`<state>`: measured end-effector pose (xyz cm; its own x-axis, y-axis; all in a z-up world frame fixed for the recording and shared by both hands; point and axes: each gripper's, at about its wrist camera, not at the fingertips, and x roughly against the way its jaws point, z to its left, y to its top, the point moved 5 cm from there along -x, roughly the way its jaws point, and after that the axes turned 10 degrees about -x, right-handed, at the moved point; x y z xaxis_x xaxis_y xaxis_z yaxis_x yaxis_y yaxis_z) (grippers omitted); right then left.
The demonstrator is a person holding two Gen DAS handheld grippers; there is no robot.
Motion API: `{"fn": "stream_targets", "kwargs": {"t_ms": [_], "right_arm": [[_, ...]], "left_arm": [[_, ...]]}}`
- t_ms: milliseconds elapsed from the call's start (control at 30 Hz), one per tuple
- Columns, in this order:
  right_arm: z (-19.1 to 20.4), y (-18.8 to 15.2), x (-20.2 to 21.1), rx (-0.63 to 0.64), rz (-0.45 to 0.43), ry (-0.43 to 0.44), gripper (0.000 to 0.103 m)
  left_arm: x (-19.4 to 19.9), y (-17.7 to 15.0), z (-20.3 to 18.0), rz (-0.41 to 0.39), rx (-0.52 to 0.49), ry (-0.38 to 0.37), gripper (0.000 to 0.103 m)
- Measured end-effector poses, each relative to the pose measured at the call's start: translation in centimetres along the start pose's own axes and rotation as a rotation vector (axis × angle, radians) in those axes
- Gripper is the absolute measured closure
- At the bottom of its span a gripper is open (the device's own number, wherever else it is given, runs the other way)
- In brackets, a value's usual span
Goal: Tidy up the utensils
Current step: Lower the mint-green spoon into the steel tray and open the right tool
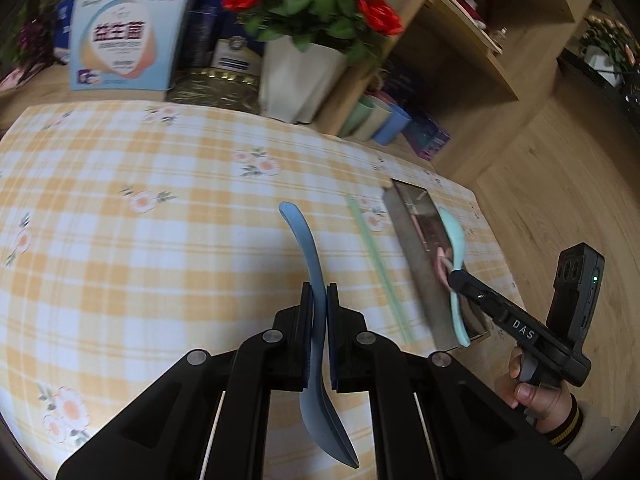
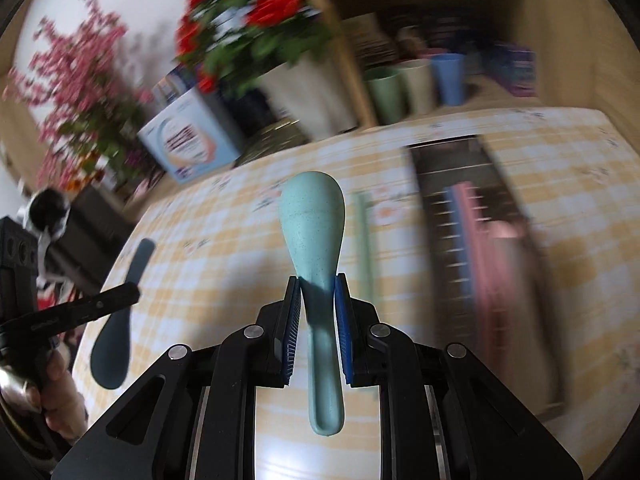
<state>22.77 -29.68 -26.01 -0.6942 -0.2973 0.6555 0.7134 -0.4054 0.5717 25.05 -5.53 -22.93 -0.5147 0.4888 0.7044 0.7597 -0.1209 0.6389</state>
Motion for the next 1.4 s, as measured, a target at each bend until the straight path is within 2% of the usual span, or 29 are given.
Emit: {"fn": "stream_targets", "kwargs": {"t_ms": [167,367,633,900,1367,1400], "right_arm": [[-5.3,1.3,1.2,-0.042,-0.012,-0.076,0.086],[-8.5,2.0,1.3,-0.060,0.005,-0.138,0.086],[-9.7,1.6,0.4,-0.063,0.066,-0.187,0.086],[-10.1,1.3,-0.2,-0.092,0.095,-0.220,0.085],[-10.0,1.6,0.9,-0.113,0.079,-0.242,0.084],[-10.2,1.6,1.2,-0.119,0.073,-0.244,0.080]], "left_arm": [[-2.0,1.2,-3.0,0.021,-0.033,-0.030,0.097],[-4.3,2.2,-6.0,0.045,-0.071,-0.058,0.097],[-5.8,3.2,-8.5,0.061,-0.111,-0.083,0.097],[-6.2,2.9,-8.5,0.075,-0.111,-0.088,0.097],[-6.3,2.7,-9.3,0.088,-0.122,-0.095,0.097],[-6.4,2.6,-9.5,0.094,-0.123,-0.098,0.097]]}}
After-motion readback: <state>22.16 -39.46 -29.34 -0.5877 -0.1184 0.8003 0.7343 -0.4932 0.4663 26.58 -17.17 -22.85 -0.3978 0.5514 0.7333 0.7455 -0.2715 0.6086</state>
